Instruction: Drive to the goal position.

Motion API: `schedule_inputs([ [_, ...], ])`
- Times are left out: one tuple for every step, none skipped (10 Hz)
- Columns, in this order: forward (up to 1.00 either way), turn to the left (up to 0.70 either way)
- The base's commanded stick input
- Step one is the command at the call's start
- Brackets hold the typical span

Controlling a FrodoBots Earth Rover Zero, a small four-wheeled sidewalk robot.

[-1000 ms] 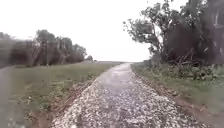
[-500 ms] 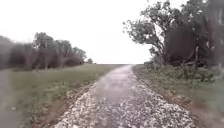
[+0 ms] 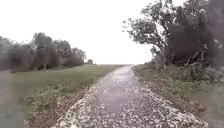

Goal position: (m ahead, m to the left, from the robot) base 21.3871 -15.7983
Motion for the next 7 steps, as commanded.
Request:
schedule_inputs([
  [0.7,0.0],
  [0.7,0.0],
  [0.7,0.0],
  [0.7,0.0],
  [0.7,0.0],
  [0.7,0.0],
  [0.7,0.0],
])
